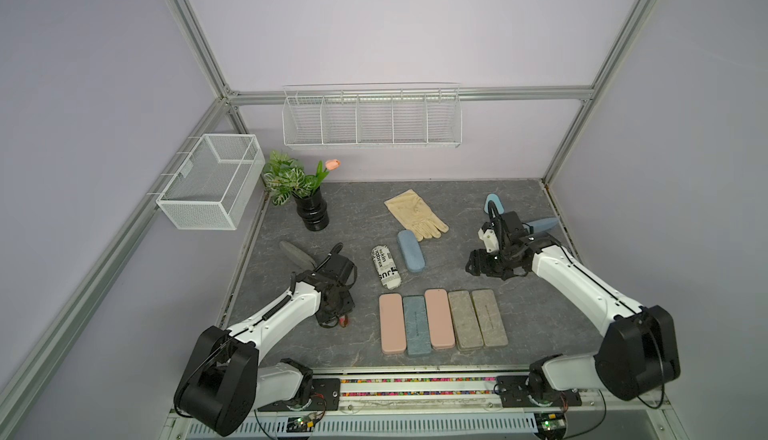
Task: Close the glasses case
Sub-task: Pick up the glasses case at the center of the board, then place the glasses case at the center of the board.
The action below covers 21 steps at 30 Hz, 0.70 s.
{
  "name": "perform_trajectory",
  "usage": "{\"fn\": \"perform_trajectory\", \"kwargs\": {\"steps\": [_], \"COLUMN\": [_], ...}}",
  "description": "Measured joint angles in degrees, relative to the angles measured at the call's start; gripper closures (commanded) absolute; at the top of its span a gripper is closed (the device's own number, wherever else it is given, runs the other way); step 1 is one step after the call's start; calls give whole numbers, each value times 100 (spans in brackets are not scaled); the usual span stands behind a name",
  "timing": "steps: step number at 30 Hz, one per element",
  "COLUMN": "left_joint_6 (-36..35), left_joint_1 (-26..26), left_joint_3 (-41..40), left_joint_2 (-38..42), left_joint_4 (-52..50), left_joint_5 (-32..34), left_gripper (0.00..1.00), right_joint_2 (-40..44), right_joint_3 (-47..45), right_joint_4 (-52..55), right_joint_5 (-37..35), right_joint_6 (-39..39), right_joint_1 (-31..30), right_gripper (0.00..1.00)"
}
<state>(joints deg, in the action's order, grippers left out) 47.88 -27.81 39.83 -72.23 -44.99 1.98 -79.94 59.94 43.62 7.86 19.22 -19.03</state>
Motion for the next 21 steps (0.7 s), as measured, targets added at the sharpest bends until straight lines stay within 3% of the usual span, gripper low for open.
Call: {"fn": "perform_trajectory", "kwargs": {"steps": [11,21], "left_joint_6": [-372,-645], "left_joint_1": [-356,-1027], "left_joint_3": [1495,2828], "left_joint_2": [-295,-2006], "left_joint_4": [367,1873], "left_joint_5": [-420,-1526], "left_gripper": [75,75], "right_joint_2": [2,437], "right_joint_3": [0,-57], "right_joint_4": [0,0], "right_joint_5": [-55,-52], "right_joint_6": [4,175], "right_joint_1": [205,852], "right_gripper": [32,30]}}
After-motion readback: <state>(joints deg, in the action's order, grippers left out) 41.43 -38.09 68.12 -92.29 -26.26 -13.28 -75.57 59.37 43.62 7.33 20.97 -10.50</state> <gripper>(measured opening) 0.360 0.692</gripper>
